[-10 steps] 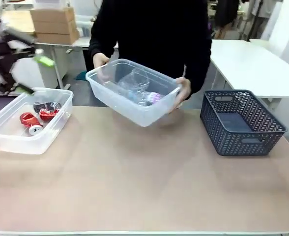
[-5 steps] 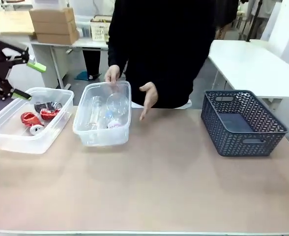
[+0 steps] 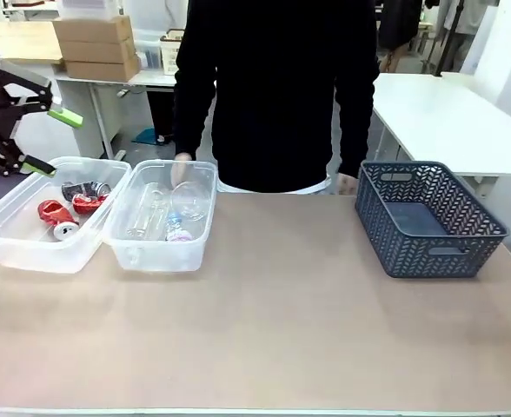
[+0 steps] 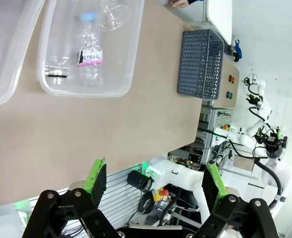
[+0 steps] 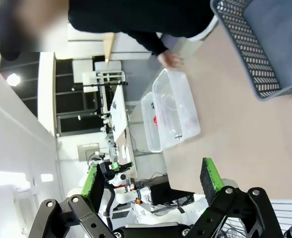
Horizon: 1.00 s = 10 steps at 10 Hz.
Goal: Sort the waste into each basket.
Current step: Release the Organizing box you were holding.
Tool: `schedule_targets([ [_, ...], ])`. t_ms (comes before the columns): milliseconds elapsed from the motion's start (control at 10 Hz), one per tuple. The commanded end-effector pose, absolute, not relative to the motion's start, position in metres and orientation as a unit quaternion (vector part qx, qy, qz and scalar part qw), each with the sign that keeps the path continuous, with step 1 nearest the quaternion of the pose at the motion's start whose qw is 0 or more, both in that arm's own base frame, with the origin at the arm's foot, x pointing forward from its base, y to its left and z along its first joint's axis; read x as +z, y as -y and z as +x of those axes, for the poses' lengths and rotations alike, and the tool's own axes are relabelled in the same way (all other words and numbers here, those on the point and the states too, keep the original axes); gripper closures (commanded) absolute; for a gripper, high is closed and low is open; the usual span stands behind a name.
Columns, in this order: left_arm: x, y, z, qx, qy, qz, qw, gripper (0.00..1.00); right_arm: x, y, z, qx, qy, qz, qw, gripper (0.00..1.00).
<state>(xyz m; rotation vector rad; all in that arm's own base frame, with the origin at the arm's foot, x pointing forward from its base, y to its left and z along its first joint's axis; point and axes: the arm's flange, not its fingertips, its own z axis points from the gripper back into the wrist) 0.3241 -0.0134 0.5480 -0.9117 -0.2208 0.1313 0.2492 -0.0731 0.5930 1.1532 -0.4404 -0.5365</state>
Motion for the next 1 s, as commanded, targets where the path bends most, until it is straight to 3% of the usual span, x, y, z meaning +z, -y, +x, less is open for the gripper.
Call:
schedule_targets([
  [0, 0.5483, 0.0144, 0.3235, 0.064, 0.104, -0.448, 0.886, 0.00, 0.5951, 0.0722, 0.2505, -0.241, 0.209, 0.541, 0.778, 0.00],
  [900, 0.5483, 0.0144, 0.3235, 0.064, 0.104, -0.448, 0.886, 0.00, 0.5951, 0.0722, 0.2505, -0.241, 0.209, 0.541, 0.778, 0.00],
])
